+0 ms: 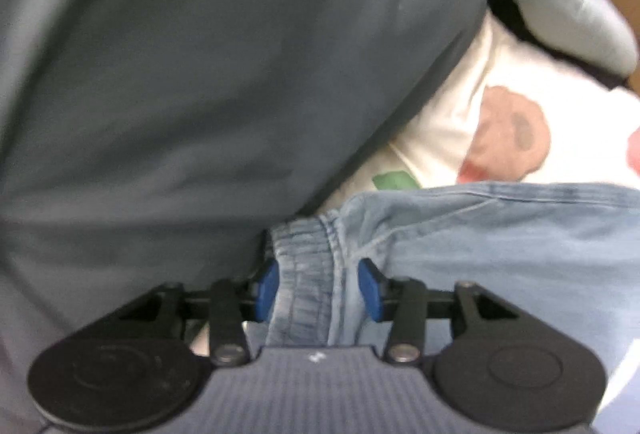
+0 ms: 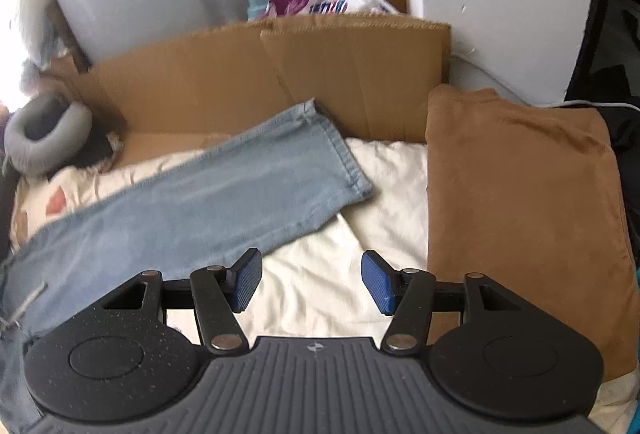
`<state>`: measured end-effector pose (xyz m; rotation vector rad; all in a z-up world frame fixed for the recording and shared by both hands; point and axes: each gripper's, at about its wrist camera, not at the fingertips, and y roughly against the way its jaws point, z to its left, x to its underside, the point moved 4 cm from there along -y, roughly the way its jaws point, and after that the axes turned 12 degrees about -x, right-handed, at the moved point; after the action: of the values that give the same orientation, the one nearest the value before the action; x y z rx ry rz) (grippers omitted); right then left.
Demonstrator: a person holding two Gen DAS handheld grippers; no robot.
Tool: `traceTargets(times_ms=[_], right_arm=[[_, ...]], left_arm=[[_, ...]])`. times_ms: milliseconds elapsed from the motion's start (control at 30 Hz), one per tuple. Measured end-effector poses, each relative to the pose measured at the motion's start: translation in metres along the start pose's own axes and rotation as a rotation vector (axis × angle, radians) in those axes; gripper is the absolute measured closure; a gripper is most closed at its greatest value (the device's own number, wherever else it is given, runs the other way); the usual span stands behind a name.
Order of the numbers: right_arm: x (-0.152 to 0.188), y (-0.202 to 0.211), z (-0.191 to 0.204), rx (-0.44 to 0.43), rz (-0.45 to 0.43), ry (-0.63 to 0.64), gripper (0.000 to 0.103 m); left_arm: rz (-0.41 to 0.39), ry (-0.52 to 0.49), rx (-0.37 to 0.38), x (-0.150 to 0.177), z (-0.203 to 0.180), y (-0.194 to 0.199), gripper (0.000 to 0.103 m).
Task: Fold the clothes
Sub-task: 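Pull the waistband with the left tool to spread the jeans, then open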
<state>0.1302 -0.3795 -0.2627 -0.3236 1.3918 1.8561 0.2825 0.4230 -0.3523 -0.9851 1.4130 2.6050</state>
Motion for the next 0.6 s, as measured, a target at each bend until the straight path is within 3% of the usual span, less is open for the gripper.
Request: traceTargets(times_ms=[200,333,500,600], right_arm=[[-0.028,0.033,-0.002,-0.043,-0.052,-0.04,0.041],[-0.058,0.067,-0.003,-0.074,-0.11,-0.058,0.041],[-0.084,0.108,-0.002,-0.122,-0.118,-0.038,0.041],[-0.092,0.131,-0.002,-0.146,-0.104,-0.026,0.041]], left_arm=[[0.027,0.015,-0.008,0.015,0.032,0.069,0.056],[0.03,0.026,0.003,0.019,0.05,0.11,0.05],[0.048,0.051,0.016,0.022,0.062,0.147,0.049],[0.068,0.129,0.028,0.024,0.068,0.167,0.044]])
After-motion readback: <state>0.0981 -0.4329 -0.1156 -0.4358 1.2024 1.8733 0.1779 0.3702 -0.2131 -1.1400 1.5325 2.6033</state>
